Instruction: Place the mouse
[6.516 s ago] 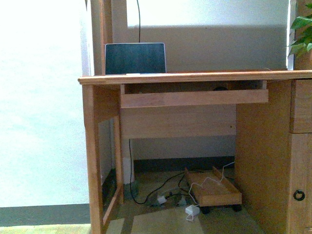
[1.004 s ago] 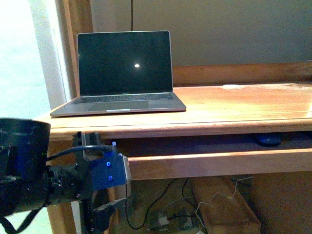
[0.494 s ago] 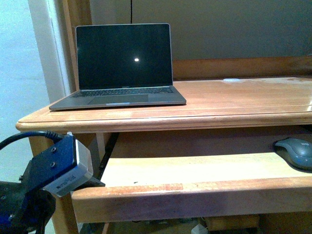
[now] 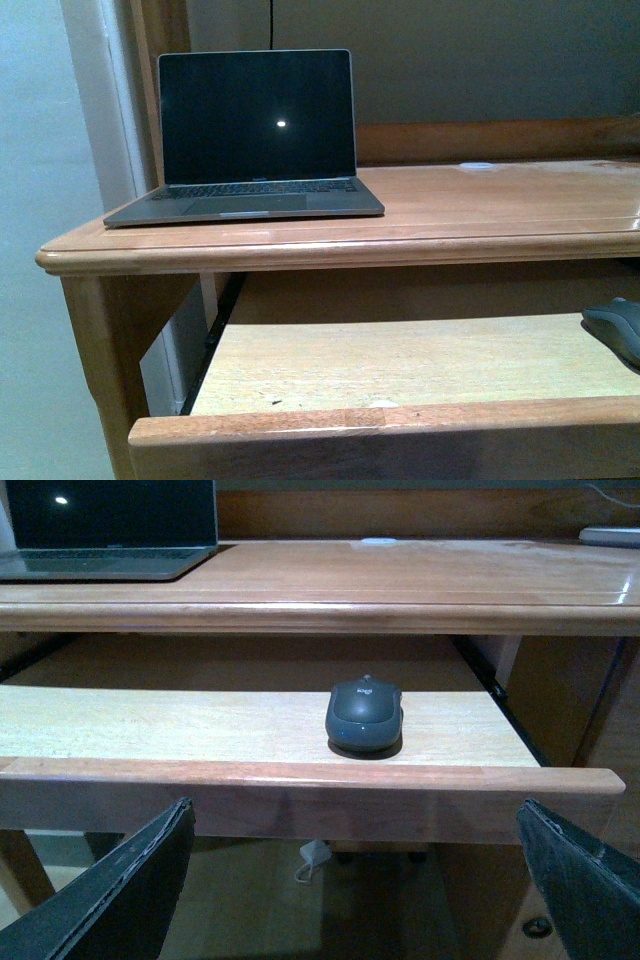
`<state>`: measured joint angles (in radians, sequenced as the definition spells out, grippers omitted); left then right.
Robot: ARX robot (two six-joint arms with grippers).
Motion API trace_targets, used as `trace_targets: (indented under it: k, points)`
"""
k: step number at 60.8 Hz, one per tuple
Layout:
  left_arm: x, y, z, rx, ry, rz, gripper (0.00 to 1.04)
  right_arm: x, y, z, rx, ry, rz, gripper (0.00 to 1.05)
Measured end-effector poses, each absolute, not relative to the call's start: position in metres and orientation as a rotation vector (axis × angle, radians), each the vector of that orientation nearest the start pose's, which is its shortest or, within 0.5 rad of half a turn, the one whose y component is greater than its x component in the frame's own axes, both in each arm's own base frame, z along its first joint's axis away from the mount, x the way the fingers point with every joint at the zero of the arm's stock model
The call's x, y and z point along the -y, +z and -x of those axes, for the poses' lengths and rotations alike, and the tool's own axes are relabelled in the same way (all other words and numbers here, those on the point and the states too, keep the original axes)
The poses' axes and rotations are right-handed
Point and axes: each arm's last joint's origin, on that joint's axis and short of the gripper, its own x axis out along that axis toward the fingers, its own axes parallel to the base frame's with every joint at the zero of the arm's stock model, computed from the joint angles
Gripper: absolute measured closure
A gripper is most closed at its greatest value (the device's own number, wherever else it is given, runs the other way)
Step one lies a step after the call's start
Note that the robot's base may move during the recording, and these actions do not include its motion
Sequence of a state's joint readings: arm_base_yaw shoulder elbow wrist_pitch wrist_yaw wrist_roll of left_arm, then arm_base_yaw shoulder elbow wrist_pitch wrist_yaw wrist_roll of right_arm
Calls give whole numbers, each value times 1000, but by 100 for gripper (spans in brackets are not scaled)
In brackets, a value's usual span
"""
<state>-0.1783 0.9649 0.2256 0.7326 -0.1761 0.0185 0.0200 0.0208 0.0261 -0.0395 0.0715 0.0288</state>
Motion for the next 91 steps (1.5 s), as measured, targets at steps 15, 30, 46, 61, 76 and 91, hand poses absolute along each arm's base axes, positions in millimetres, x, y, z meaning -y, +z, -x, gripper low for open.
trace_targets:
  k: [15, 30, 46, 61, 76, 91]
  points:
    - [17, 187, -164, -5, -7, -7, 102, 6, 220, -138, -41, -238, -112, 7]
    - [3, 179, -147, -8, -15, -6, 102, -11, 241, -228, -222, -180, -15, 7]
    - [1, 171, -135, 7, -4, -6, 102, -33, 233, -285, -409, -188, 120, 7]
    - [1, 167, -127, 2, -5, -6, 102, -37, 214, -306, -535, -239, 173, 7]
    - [1, 168, -120, 6, -5, -6, 102, -40, 201, -325, -593, -260, 174, 7]
    - [1, 169, -114, 7, -5, -6, 102, -34, 192, -339, -607, -306, 131, 14]
